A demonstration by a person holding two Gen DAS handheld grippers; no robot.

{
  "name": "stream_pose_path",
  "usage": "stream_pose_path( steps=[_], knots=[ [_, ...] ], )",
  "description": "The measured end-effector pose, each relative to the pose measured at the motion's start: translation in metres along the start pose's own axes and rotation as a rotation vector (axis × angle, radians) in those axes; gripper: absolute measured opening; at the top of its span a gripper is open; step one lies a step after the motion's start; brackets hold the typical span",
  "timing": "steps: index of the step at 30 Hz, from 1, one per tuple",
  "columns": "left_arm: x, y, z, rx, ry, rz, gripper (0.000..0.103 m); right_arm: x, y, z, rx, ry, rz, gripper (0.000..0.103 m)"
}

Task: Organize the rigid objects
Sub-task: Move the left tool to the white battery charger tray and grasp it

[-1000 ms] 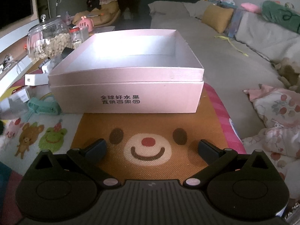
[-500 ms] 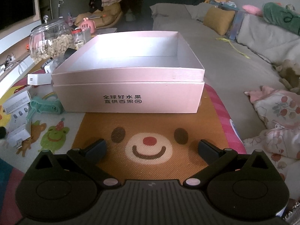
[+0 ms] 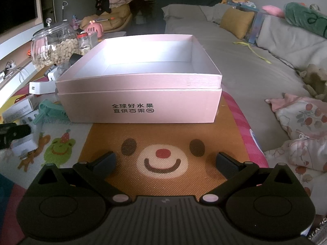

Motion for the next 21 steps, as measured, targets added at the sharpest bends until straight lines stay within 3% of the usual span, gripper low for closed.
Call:
stream_pose_path(
  steps=[4,5,9,12,17,21],
  knots=[
    [-0.022,-0.009,0.014,-0.004,0.041,-0.088,0.052,0.000,0.000,0.000,0.000,-0.001,0.001,0.103],
    [-0.028,-0.011,0.018,-0.016,0.021,-0.058,0.048,0.000,0.000,0.000,0.000,0.000,0.000,0.103],
    [-0.028,-0.007,0.038,-0.002,-0.065,0.074,0.048,0.000,0.000,0.000,0.000,-0.001,0.000,0.103],
    [-0.003,-0.005,0.044,0.014,-0.100,0.015,0.049,0.000,0.000,0.000,0.000,0.000,-0.001,0.103],
    [0.021,-0.016,0.028,-0.025,-0.074,-0.079,0.050,0.000,0.000,0.000,0.000,0.000,-0.001,0.103],
    [0.029,-0.020,0.025,-0.037,-0.133,-0.082,0.070,0.000,0.000,0.000,0.000,0.000,-0.001,0.103]
  ],
)
Point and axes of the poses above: each gripper's, at about its wrist camera, not at the fingertips, and z roughly against the way its jaws point, x to its right, y to its top, the point moved 7 cm from there along -z, roughly the way its jaws point, and after that the axes turned 5 degrees about x, right-handed, at the moved point
